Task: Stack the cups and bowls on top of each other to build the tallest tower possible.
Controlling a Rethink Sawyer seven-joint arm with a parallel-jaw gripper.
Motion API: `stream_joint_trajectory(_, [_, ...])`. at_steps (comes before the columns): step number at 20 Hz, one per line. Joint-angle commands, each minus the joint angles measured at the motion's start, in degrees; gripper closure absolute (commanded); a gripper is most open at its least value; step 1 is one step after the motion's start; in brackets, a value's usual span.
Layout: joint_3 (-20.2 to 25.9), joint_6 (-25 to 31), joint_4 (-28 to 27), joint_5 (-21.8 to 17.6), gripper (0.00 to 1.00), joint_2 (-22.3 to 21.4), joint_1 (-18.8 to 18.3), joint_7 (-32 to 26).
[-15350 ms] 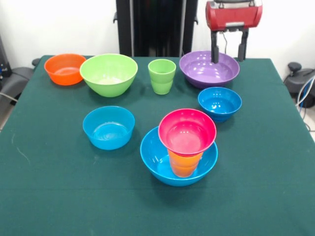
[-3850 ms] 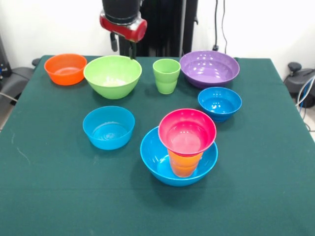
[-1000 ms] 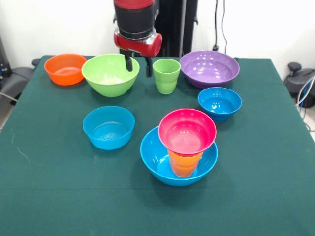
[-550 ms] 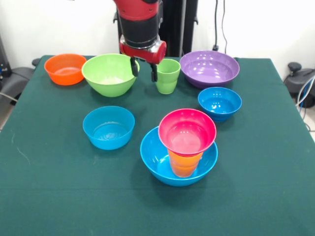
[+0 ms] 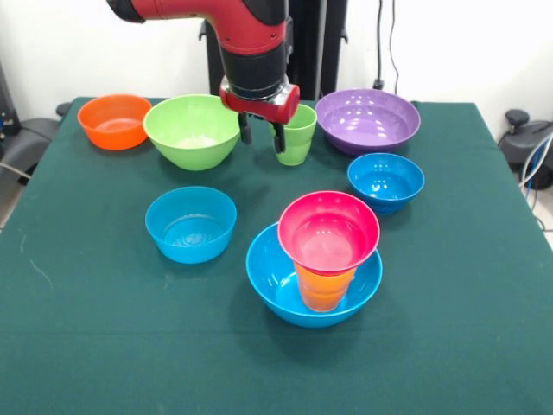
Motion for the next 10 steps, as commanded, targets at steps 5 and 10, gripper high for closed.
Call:
stream_joint_trajectory(5, [1.50, 3.24, -3.04, -3.76, 0.00, -2.68, -0.96, -7.57])
stream_joint_trajectory(10, [1.72, 5.88, -1.60, -2.78, 0.00, -6.15, -0.97, -8.05])
